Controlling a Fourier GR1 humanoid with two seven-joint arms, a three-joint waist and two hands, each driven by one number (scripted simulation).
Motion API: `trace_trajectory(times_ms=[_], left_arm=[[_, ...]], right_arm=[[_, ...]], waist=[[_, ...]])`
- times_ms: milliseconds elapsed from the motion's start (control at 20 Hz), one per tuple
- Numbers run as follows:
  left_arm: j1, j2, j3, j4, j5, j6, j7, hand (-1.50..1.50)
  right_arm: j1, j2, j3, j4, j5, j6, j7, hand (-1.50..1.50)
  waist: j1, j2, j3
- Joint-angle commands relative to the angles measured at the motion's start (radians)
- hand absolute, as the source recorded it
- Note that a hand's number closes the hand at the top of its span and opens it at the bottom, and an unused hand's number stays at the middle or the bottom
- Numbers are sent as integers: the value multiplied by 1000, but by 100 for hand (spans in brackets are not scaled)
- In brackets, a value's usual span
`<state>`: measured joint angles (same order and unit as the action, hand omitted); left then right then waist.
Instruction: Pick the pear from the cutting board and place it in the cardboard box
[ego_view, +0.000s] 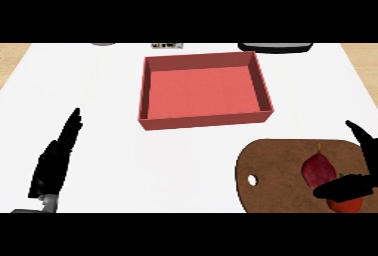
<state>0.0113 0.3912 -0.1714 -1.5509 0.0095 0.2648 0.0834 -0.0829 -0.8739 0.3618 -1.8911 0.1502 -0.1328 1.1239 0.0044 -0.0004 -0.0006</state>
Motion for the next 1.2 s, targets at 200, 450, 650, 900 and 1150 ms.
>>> trace_trajectory(times_ms=[200,450,650,900,1150], left_arm=[[-13,-29,40,71,-6,-43,-52,0],[6,-13,64,-24,-21,-65,4,0],[-56,-43,87,50,-33,-64,12,0],[-26,-37,121,63,-32,-115,-32,0],[-51,-57,133,27,-60,-111,34,0]], right_arm=[[4,151,40,101,135,-5,62,-150],[6,173,-31,63,135,60,80,-150],[62,217,-23,41,211,45,63,-150],[-35,287,-87,170,222,111,24,-150],[102,264,-145,101,223,148,-42,-150]], waist=[[-1,1,0],[-3,0,0],[-8,0,0],[0,1,0],[-8,0,1]])
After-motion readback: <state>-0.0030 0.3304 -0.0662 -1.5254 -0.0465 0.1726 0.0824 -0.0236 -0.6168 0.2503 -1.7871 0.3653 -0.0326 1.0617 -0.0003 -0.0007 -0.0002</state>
